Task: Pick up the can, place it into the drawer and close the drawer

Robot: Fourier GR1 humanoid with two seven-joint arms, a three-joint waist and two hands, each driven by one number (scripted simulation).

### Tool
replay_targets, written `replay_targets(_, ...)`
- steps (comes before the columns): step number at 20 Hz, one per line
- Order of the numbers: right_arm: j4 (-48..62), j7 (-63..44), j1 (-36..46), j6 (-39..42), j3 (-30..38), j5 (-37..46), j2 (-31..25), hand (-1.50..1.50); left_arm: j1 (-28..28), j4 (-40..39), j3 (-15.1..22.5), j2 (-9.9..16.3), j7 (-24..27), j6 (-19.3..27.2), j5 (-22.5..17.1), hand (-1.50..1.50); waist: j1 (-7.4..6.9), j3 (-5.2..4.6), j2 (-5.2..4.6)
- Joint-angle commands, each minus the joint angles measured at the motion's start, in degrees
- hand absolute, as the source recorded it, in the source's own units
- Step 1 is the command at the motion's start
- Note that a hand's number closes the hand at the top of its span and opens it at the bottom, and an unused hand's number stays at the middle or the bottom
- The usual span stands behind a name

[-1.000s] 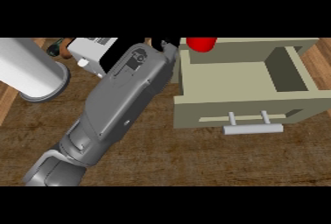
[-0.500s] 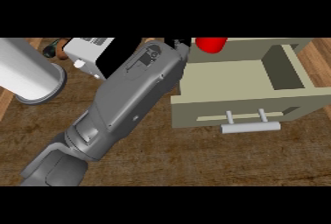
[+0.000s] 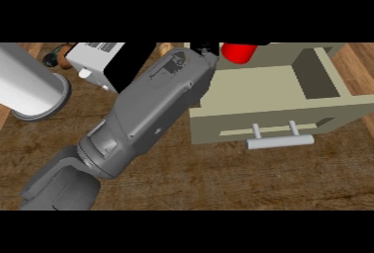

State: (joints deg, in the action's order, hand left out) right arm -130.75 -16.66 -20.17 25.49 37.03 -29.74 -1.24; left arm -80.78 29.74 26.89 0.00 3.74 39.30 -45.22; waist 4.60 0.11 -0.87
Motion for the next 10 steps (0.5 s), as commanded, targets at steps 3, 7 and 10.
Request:
replay_targets(3,0.02,-2.31,1.58,-1.53,2.13,-2.95,-3.17,-1.50,-1.06,-3.30,3.15,0.00,0.92,1.49,-2.49,-1.50,-0.23,-0.02,0.01)
replay_targets(7,-0.88,-1.87,0.57,0.15,0.72,-1.13,-1.96,-1.50,1.08,-2.04,6.04,0.00,2.04,5.42,-5.71,-1.50,0.74,0.01,-0.14)
replay_targets(10,-0.14,-2.61,2.15,-1.22,1.26,-2.45,-2.80,-1.50,0.95,-4.48,5.35,0.00,4.35,3.86,-6.67,-1.50,0.55,0.00,-0.38)
